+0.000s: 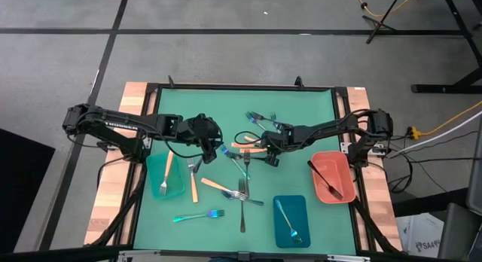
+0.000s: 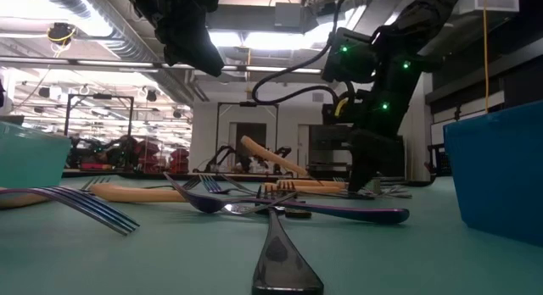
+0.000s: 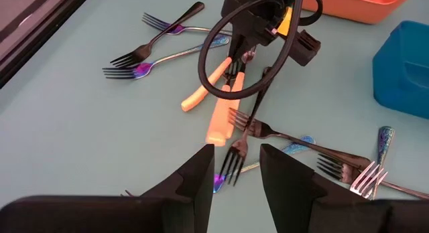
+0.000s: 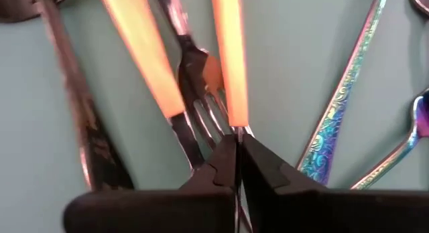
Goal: Sort silverware by color (type)
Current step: Put the yellow fork into the green bin
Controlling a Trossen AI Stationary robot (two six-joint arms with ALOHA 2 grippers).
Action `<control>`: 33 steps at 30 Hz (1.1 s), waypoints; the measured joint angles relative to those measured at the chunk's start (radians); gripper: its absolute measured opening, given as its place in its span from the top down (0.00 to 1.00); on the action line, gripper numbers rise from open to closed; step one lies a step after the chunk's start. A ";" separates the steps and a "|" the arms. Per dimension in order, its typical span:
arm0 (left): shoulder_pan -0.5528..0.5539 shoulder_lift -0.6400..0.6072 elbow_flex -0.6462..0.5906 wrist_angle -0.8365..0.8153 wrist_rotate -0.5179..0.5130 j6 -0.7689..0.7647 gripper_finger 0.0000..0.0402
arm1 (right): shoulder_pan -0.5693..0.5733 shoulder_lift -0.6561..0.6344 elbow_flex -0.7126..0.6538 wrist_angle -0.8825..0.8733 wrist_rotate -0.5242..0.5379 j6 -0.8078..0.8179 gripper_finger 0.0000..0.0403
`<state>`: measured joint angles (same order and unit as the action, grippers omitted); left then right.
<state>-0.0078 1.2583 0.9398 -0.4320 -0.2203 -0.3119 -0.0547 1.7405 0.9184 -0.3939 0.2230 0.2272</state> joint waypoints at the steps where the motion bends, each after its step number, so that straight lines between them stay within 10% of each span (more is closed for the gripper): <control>1: 0.000 0.000 0.000 -0.001 0.000 0.000 0.72 | 0.000 0.000 0.000 0.000 0.003 0.000 0.99; 33: 0.000 0.000 0.000 0.014 0.000 -0.002 0.72 | 0.002 -0.158 0.001 0.007 0.155 -0.001 1.00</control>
<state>-0.0081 1.2586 0.9398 -0.4176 -0.2203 -0.3139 -0.0528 1.5823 0.9192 -0.3867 0.3783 0.2264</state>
